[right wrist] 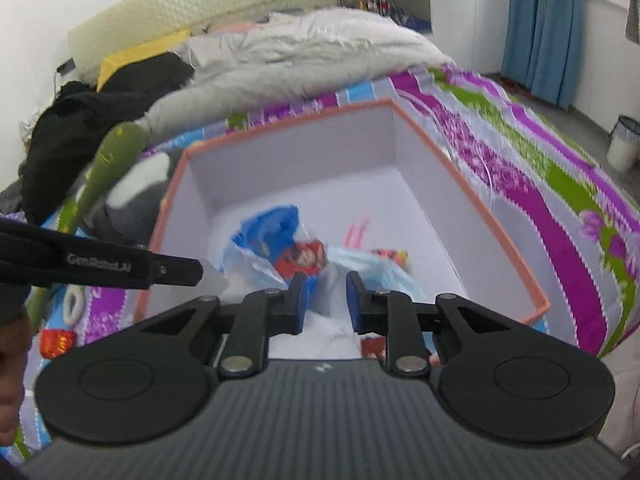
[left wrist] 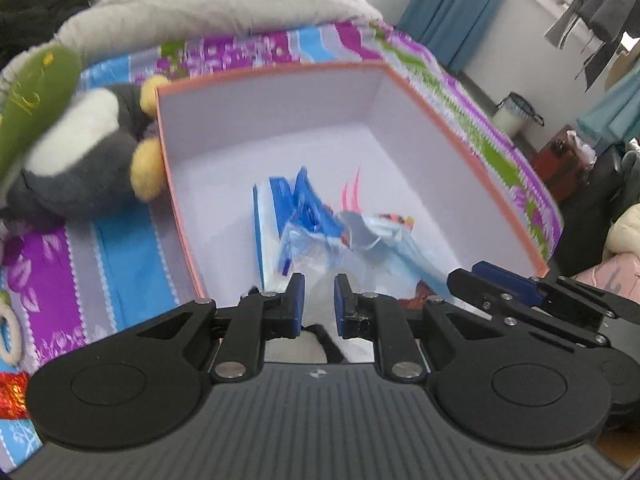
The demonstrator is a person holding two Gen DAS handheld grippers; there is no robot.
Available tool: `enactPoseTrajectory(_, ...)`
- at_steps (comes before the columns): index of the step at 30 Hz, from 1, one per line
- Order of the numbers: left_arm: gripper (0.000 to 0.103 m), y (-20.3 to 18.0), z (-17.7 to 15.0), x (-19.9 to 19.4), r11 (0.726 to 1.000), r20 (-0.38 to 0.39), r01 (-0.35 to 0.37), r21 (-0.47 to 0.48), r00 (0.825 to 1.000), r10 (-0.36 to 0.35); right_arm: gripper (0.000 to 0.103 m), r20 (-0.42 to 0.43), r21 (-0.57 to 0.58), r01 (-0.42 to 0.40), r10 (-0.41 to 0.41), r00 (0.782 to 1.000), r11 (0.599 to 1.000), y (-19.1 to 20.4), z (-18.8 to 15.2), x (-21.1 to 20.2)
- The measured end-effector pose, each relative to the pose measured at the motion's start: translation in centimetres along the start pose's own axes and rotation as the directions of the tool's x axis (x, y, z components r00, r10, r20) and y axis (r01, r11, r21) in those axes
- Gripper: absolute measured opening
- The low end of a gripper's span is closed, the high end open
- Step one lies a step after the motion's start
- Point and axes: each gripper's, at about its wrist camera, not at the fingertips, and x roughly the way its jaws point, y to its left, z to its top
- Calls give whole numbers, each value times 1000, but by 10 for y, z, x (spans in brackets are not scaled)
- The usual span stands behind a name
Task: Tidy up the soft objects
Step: 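Carry the brown wrapper over the pink box and open the right gripper, then withdraw both grippers from the pink box back over the bed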
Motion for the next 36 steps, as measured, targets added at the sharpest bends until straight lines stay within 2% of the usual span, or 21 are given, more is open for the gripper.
enactPoseTrajectory(5, 19, -4, -2, 6, 1000, -12, -7, 11, 1000, 7, 25, -18, 20, -3, 4, 1000, 1000, -9, -3, 6)
enactPoseTrajectory(6, 24, -4, -2, 6, 1000, -12, -9, 13, 1000, 9, 25, -18, 23, -5, 6, 1000, 1000, -10, -3, 5)
enactPoseTrajectory(7, 34, -5, -2, 3, 1000, -10, -10, 15, 1000, 10, 25, -15, 24, -10, 10, 1000, 1000, -9, -3, 4)
enactPoseTrajectory(9, 45, -5, -1, -4, 1000, 14, -9, 20, 1000, 9, 25, -9, 19, -12, 12, 1000, 1000, -8, -3, 2)
enactPoseTrajectory(14, 45, -10, 0, -31, 998, 71, -17, 59, 997, 13, 25, 26, 8, -24, 24, 999, 1000, -2, 2, -9)
enactPoseTrajectory(19, 45, -10, -3, -68, 996, 152, -24, 86, 988, 11, 25, 95, -5, -49, 49, 994, 999, 8, 10, -33)
enactPoseTrajectory(25, 45, -6, -15, -118, 989, 264, -67, 133, 964, 30, 26, 189, -20, -85, 87, 978, 996, 26, 12, -66)
enactPoseTrajectory(36, 45, 19, -54, -194, 991, 381, -78, 108, 924, 31, 26, 315, -87, -129, 151, 937, 988, 69, 1, -120)
